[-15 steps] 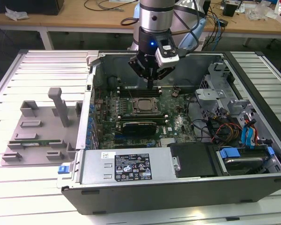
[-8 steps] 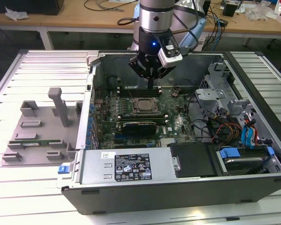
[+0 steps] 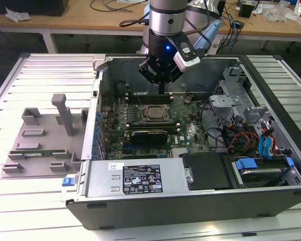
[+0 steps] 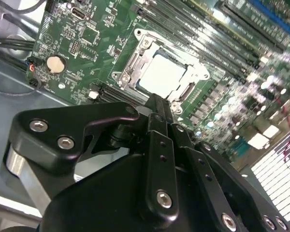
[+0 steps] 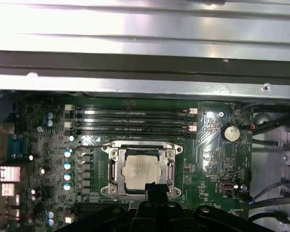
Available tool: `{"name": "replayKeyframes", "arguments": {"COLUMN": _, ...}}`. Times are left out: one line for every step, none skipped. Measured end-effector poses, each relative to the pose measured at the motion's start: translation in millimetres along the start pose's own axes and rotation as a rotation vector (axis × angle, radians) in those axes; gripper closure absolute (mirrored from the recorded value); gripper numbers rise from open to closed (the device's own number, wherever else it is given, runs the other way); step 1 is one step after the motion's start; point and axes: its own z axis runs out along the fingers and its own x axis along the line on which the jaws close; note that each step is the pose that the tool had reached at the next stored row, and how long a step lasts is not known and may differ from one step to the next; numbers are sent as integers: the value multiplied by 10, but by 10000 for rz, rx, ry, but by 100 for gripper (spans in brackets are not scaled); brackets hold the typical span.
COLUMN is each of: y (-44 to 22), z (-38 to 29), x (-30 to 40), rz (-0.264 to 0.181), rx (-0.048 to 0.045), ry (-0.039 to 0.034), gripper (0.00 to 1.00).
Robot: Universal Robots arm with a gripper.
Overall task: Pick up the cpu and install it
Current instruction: 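Install the first cpu locking lever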
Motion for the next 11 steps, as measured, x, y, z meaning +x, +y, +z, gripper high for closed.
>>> {"name": "replayKeyframes", "arguments": {"y": 0, "z": 0, "x": 0, "rz": -6, "rx": 1, "ry": 0, "gripper": 89}}
{"name": "replayKeyframes", "arguments": {"y": 0, "z": 0, "x": 0, "rz": -7, "rx": 1, "ry": 0, "gripper": 89}}
{"name": "replayKeyframes", "arguments": {"y": 0, "z": 0, "x": 0, "rz": -7, "rx": 2, "ry": 0, "gripper": 89}}
{"name": "replayKeyframes", "arguments": {"y": 0, "z": 0, "x": 0, "rz": -7, "rx": 2, "ry": 0, "gripper": 89}}
{"name": "replayKeyframes", "arguments": {"y": 0, "z": 0, "x": 0, "rz": -7, "rx": 2, "ry": 0, "gripper": 89}}
{"name": "replayKeyframes", "arguments": {"y": 1, "z": 0, "x": 24, "rz": -6, "rx": 1, "ry": 0, "gripper": 89}}
{"name": "replayKeyframes", "arguments": {"y": 3, "z": -2, "x": 77, "rz": -6, "rx": 2, "ry": 0, "gripper": 89}}
{"name": "replayKeyframes", "arguments": {"y": 5, "z": -2, "x": 128, "rz": -7, "rx": 1, "ry": -2, "gripper": 89}}
{"name": "replayKeyframes", "arguments": {"y": 9, "z": -1, "x": 220, "rz": -5, "rx": 2, "ry": -2, "gripper": 89}}
{"name": "replayKeyframes", "arguments": {"y": 11, "z": 1, "x": 263, "rz": -5, "rx": 1, "ry": -3, "gripper": 89}}
{"name": "replayKeyframes", "arguments": {"y": 12, "z": 3, "x": 293, "rz": -3, "rx": 1, "ry": -2, "gripper": 89}}
